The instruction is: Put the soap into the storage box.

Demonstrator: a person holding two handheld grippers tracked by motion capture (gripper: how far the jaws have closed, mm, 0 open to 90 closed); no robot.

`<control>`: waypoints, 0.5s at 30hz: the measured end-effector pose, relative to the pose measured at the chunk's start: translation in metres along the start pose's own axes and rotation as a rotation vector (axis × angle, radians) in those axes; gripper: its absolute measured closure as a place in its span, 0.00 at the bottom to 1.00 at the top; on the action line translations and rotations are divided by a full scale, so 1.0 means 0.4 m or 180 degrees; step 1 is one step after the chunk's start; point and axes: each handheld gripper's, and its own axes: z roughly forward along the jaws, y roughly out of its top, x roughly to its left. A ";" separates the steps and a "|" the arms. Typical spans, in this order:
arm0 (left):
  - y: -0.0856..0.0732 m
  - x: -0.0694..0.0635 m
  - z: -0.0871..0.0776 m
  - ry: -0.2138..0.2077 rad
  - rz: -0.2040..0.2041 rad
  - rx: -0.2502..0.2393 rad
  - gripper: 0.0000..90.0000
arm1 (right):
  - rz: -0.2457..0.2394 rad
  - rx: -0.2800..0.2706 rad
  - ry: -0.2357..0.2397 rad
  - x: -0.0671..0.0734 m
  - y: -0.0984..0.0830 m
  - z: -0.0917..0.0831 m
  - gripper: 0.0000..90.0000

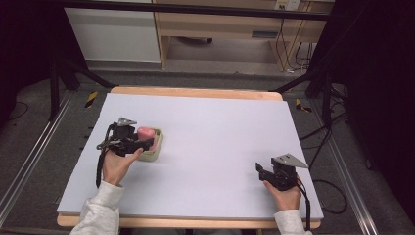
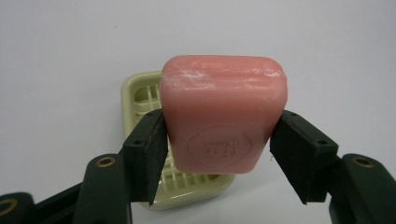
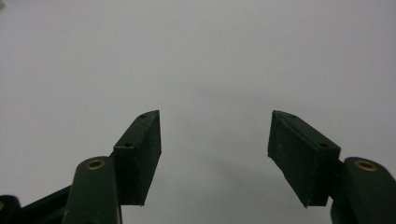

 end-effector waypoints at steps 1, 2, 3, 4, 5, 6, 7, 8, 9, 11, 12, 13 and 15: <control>-0.002 0.004 0.002 0.0014 -0.0011 0.0013 0.41 | 0.0000 -0.0001 0.0000 0.000 0.000 0.000 0.39; -0.003 0.007 0.004 0.0023 -0.0022 0.0025 0.41 | -0.0005 0.0000 -0.0003 0.000 0.000 0.000 0.39; -0.004 0.011 0.006 0.0034 -0.0024 0.0039 0.41 | -0.0005 0.0001 -0.0004 0.000 0.000 0.001 0.39; -0.005 0.013 0.008 0.0054 -0.0027 0.0044 0.41 | -0.0010 0.0002 -0.0006 0.000 0.000 0.001 0.39; -0.007 0.016 0.010 0.0072 -0.0024 0.0055 0.41 | -0.0009 0.0000 -0.0006 0.001 0.000 0.001 0.39; -0.008 0.018 0.012 0.0092 -0.0022 0.0071 0.41 | -0.0006 -0.0001 -0.0003 0.001 0.000 0.000 0.39; -0.010 0.019 0.015 0.0102 -0.0027 0.0091 0.41 | -0.0005 -0.0001 -0.0004 0.001 0.000 0.000 0.39; -0.013 0.022 0.017 0.0104 -0.0032 0.0111 0.41 | -0.0006 -0.0002 -0.0002 0.001 0.000 0.000 0.39; -0.015 0.024 0.020 0.0105 -0.0041 0.0124 0.41 | -0.0009 -0.0005 -0.0005 0.000 0.000 0.000 0.39; -0.018 0.028 0.025 0.0115 -0.0037 0.0151 0.41 | -0.0005 -0.0004 -0.0003 0.000 0.000 0.000 0.39; -0.019 0.030 0.028 0.0122 -0.0045 0.0163 0.41 | -0.0005 0.0000 -0.0005 0.000 0.000 0.000 0.39; -0.020 0.031 0.031 0.0122 -0.0048 0.0172 0.41 | -0.0003 0.0001 -0.0003 0.001 0.000 0.000 0.39; -0.021 0.033 0.037 0.0123 -0.0052 0.0206 0.41 | -0.0007 0.0001 -0.0005 0.001 0.000 0.000 0.39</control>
